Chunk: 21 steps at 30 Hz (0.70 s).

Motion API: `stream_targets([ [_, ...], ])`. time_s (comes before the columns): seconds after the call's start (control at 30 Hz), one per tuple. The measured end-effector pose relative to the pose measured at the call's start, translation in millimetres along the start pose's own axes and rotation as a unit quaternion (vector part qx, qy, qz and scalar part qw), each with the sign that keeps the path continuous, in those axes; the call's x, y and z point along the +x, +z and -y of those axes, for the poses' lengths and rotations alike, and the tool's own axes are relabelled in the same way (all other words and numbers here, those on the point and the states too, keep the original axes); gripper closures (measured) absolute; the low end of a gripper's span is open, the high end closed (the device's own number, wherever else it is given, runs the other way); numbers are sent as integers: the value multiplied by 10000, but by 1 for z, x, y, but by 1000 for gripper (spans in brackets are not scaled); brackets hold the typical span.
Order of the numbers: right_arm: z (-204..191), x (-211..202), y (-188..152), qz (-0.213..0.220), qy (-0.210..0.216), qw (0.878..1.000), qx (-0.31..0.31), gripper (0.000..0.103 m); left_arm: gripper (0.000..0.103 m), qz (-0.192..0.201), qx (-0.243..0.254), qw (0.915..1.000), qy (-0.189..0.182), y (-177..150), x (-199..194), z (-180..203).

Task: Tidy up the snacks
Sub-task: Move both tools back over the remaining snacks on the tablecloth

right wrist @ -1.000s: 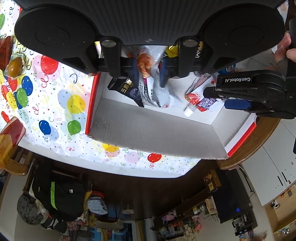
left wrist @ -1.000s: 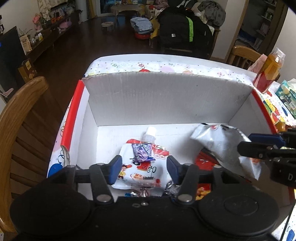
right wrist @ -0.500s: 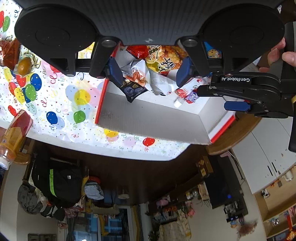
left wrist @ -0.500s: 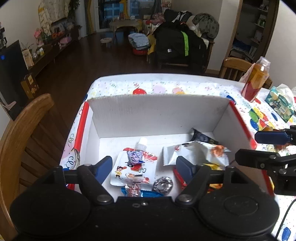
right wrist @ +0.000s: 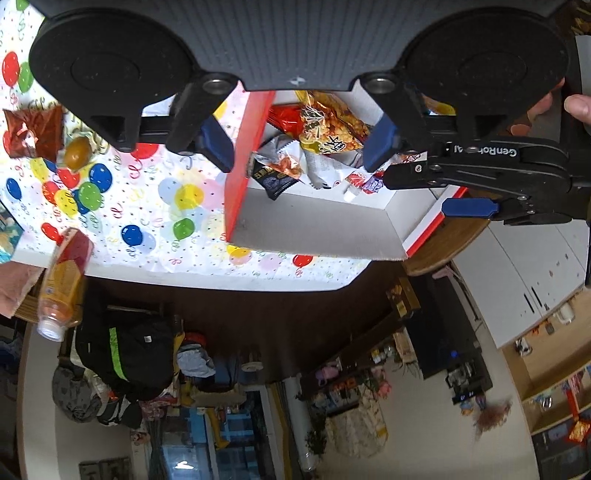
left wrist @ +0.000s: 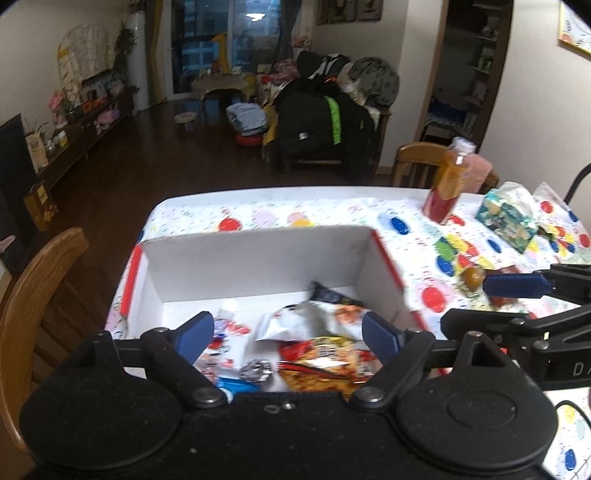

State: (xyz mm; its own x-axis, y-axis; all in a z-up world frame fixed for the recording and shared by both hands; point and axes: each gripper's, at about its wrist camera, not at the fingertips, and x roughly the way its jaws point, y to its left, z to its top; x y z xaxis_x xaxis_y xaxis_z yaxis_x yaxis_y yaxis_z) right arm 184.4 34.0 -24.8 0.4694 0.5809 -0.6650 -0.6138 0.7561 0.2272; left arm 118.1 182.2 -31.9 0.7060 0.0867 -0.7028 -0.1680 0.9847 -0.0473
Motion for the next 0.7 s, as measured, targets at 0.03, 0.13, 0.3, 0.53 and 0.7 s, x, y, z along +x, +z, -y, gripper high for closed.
stream_targets([
  [0.03, 3, -5, -2, 50, -17, 10000, 10, 22, 16, 40, 7, 10000, -32, 1, -3, 4],
  [0.13, 14, -18, -7, 125, -84, 9999, 56, 22, 15, 131, 36, 9998, -139, 1, -10, 19],
  [0.3, 35, -39, -14, 214, -135, 9993, 261, 18, 12, 232, 71, 9992, -307, 2, -17, 47],
  [0.53, 72, -63, -25, 279, -252, 9984, 424, 16, 6, 324, 157, 9982, -476, 2, -16, 91],
  [0.7, 106, -75, -34, 273, -369, 9974, 546, 16, 3, 339, 193, 9977, -561, 2, -8, 124],
])
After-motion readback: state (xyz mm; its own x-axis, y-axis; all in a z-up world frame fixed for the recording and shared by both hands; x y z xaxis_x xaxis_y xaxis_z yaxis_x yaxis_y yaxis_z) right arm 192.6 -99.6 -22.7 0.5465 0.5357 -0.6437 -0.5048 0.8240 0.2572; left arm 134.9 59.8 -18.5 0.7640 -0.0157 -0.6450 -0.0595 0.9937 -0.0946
